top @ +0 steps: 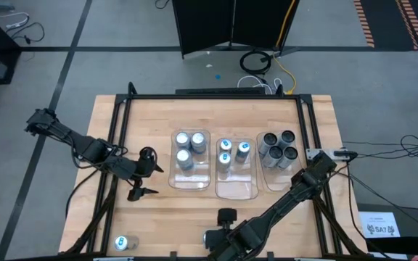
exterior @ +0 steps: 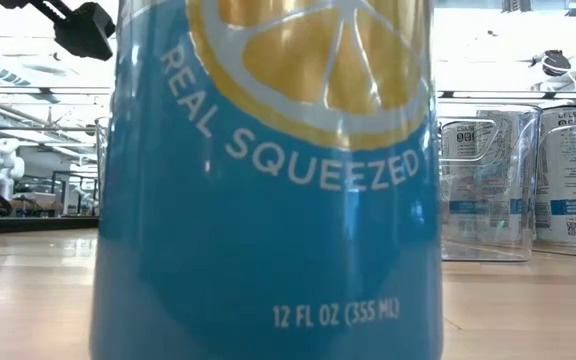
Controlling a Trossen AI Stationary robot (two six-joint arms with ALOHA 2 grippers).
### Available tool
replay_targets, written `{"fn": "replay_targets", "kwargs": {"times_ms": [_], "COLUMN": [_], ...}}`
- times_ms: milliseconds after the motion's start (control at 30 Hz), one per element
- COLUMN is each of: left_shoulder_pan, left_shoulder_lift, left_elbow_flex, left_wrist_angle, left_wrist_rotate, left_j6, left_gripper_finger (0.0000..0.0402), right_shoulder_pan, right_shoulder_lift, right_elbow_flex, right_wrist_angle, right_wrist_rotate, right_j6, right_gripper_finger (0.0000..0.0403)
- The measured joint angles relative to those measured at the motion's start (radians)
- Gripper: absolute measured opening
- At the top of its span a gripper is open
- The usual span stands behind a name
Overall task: Sort soda cans
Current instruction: Put the blue-white soda can into the left transparent bin
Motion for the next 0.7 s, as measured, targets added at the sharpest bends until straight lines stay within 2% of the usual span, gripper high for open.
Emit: {"fn": "replay_targets", "kwargs": {"times_ms": [200, 333, 433, 700], "left_shoulder_pan": [0.000, 0.000, 0.000, 0.000], "left_shoulder_lift": [0.000, 0.000, 0.000, 0.000], "left_elbow_flex": [0.000, 0.000, 0.000, 0.000], "left_wrist_angle": [-0.003, -0.025, -0.026, -0.058], "left_wrist_rotate": [0.000, 0.005, 0.023, 0.047], "left_j6": [0.001, 0.001, 0.001, -0.016], "left_gripper_finger": [0.0388, 0.0388, 0.0388, 0.0388], "right_shoulder_pan": [-0.020, -0.031, -0.037, -0.060], "right_shoulder_lift": [0.003, 0.003, 0.004, 0.005], "right_elbow_flex": [0.000, -0.012, -0.043, -0.087], "right_wrist_angle": [0.026, 0.076, 0.141, 0.175], "right_wrist_rotate": [0.053, 0.027, -0.036, -0.042], "right_j6": [-0.054, -0.068, -0.071, -0.093], "right_gripper_finger": [0.0391, 0.0391, 0.0391, 0.0386]}}
